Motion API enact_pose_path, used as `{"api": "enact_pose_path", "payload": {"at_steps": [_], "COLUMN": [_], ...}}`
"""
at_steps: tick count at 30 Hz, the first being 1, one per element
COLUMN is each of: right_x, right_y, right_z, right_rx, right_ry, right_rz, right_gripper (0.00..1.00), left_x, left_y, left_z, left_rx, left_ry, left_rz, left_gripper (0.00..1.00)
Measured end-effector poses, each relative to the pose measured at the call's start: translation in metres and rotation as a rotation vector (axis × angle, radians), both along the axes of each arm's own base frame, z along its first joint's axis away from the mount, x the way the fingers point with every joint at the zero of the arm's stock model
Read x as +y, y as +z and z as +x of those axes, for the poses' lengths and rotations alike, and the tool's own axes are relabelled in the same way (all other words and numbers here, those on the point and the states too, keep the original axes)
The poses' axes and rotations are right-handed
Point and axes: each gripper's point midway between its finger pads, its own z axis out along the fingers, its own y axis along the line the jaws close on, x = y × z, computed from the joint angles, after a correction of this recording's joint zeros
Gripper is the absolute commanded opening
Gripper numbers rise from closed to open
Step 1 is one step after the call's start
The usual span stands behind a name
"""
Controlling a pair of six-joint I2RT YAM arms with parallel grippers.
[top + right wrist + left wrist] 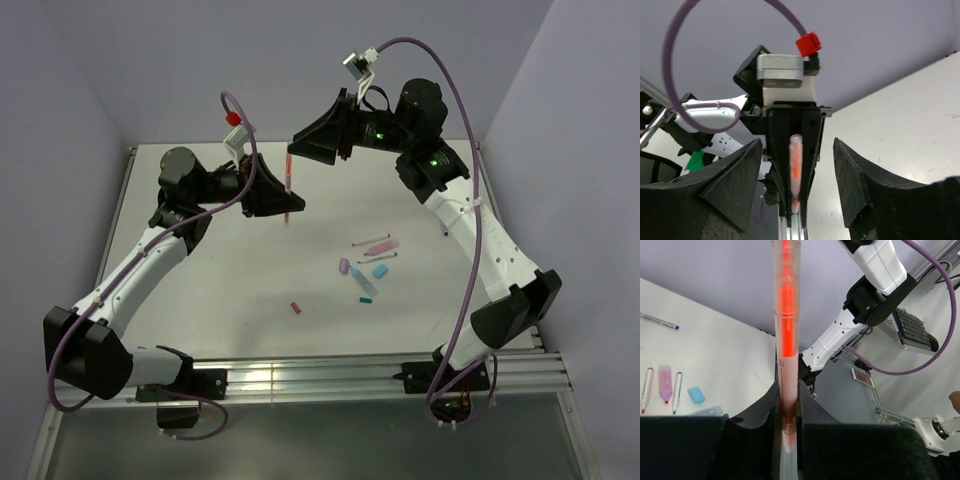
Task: Insert the pens into the pen caps
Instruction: Insert the pen cap onto the pen.
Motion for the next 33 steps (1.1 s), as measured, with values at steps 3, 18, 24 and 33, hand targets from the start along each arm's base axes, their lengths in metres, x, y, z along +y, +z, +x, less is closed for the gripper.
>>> {"api": "enact_pose_path", "payload": {"at_steps": [3,18,24,33], "right_x": [0.005,0.013,0.015,0.015], "right_y": [-0.009,-0.010,-0.013,-0.017], "right_z": [0.010,0.012,0.010,0.011], "right_rx": [0.039,0.106,0.105,0.093], "right_ry": [-0.002,0.047,0.062,0.056], "right_rz": [-0.008,0.021,0.024,0.029], "right_gripper": [0.61,0.25,0.00,0.00], "left_x": [-0.002,-0.006,-0.007,-0.007], "left_y": [-0.002,-0.009,-0.013,-0.014], "left_z": [-0.001,-0.002,0.000,0.000], "left_rx": [0.001,0.020,0.037,0.056], "left_ry": [-0.005,-0.007,-0.006,-0.010], "left_rz": [0.004,0.023,0.030,0.035], "left_gripper": [0.00,0.00,0.00,0.00]}}
